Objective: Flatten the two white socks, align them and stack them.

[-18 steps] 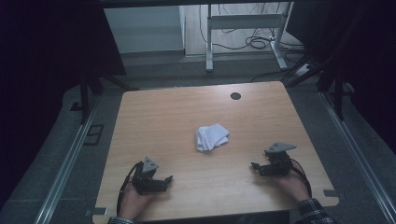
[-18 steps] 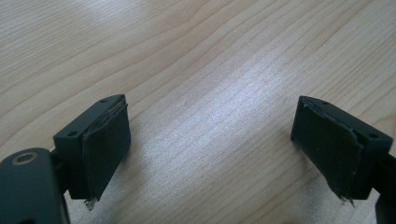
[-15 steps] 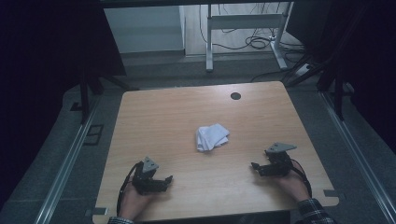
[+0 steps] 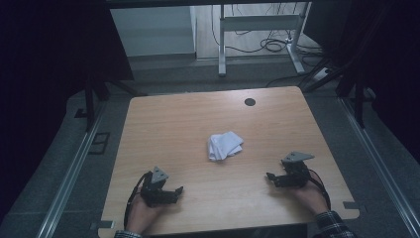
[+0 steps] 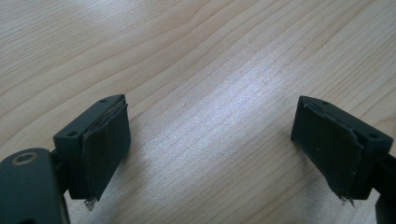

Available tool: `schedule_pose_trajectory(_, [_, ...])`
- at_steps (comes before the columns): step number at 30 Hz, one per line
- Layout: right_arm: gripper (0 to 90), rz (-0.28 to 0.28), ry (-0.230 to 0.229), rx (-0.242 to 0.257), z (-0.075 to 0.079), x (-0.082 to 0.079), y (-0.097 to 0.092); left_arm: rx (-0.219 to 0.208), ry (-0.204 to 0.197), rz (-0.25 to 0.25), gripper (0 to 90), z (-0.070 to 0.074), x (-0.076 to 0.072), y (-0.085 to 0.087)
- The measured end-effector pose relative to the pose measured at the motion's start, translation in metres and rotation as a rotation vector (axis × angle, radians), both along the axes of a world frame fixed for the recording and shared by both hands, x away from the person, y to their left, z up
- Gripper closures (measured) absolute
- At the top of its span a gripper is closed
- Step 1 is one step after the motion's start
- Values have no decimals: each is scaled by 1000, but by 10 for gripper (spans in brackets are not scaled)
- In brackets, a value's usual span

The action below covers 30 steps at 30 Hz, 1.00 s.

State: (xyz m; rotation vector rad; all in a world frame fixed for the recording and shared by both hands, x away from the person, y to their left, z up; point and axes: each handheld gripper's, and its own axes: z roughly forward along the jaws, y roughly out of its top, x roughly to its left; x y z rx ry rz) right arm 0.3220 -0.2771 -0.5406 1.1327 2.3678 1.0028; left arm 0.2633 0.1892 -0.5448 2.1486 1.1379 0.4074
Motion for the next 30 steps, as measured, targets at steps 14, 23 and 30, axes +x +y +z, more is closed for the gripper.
schedule_pose_trajectory(14, [165, -5, 33, -27, 4, 2, 4, 0, 0, 2, 118, 0, 0, 0])
schedule_pose_trajectory(23, [187, -2, 59, -1, 12, 4, 10, 1, -1, 3, 119, 0, 0, -1])
schedule_pose_trajectory(30, [161, -3, 87, 11, 16, 8, 14, 2, -2, 3, 119, 0, 1, -2])
